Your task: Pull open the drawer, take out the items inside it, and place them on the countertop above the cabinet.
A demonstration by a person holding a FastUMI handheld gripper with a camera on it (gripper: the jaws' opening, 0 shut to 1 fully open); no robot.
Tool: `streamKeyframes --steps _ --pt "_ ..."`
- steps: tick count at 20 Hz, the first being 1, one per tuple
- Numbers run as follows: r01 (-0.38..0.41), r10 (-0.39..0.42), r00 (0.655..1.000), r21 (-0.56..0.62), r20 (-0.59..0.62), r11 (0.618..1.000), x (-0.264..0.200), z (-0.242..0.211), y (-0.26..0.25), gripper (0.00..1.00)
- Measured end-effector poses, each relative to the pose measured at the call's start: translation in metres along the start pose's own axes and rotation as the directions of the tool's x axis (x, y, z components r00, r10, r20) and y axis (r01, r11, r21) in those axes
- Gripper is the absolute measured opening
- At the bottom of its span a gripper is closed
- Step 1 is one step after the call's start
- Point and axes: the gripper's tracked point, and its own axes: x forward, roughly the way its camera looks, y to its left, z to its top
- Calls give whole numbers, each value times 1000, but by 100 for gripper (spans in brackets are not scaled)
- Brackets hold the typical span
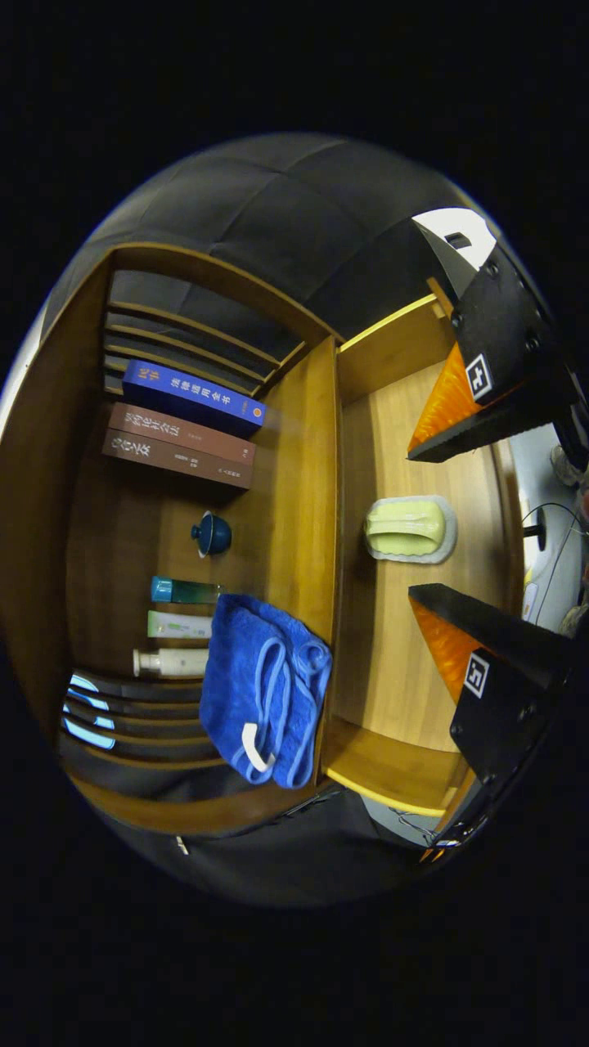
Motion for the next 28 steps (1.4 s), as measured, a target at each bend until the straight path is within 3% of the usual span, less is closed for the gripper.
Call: streamKeyframes --steps 3,6,12,14,16,19,21,23,28 --pt "-21 22 997 18 -74 1000 36 -6 2 95" --pt "-43 43 992 8 -121 999 69 -18 1 79" --pt "-122 134 974 78 -181 989 102 -38 10 79" --pt "-150 168 967 102 -193 983 108 -42 15 57" --pt "-145 168 952 107 -257 984 108 -57 15 52" --pt "-145 158 961 73 -225 987 112 -51 12 47" --pt "-183 197 956 85 -219 980 111 -54 14 24" --pt "-202 224 956 130 -190 971 108 -50 13 17" --pt "-175 192 966 109 -175 979 89 -52 -1 16"
